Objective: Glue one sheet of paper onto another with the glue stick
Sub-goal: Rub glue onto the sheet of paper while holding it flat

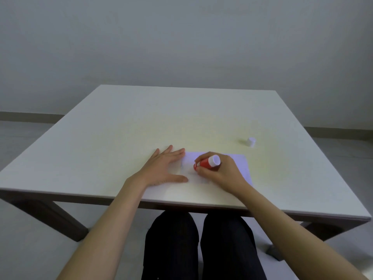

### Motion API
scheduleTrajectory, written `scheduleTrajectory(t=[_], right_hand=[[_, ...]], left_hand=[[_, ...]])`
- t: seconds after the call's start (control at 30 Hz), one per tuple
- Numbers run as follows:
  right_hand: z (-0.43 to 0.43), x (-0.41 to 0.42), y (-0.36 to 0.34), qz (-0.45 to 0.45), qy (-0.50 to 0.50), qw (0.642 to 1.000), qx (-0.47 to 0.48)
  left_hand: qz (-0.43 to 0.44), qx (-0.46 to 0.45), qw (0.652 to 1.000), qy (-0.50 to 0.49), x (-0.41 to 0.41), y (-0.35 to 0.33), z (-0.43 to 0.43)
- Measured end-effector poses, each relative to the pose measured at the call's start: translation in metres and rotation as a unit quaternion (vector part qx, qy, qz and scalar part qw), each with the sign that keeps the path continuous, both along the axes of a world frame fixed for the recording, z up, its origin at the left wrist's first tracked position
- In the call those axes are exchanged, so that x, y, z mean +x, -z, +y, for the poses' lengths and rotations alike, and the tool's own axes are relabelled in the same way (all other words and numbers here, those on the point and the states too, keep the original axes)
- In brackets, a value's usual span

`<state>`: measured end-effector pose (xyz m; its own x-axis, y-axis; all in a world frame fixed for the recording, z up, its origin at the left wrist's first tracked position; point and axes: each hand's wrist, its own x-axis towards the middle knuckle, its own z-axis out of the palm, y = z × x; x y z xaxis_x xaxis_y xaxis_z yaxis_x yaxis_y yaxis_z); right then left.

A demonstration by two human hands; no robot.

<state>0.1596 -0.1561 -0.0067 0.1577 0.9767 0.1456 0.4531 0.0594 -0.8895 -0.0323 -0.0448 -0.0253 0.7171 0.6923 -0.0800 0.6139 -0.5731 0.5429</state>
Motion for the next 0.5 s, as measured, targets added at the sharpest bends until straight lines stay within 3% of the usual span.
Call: scheduleTrajectory(t=[0.17,0.37,0.5], right_hand=[[0.013,0.018,-0.010,0.044,0.094,0.995,-0.007],[-0.015,0.003,-0.003,0.019,-0.040,0.999,-0.030],[-0.002,0.020,-0.010,0.072,0.077,0.994,-0.028]], left_hand=[[0.004,0.001,1.000,0.003,0.001,-0.003,0.000],[-0.014,-0.004,1.000,-0.005,0.000,-0.002,-0.002],[-0.005,-0.005,1.000,0.000,-0.001,-0.003,-0.002]])
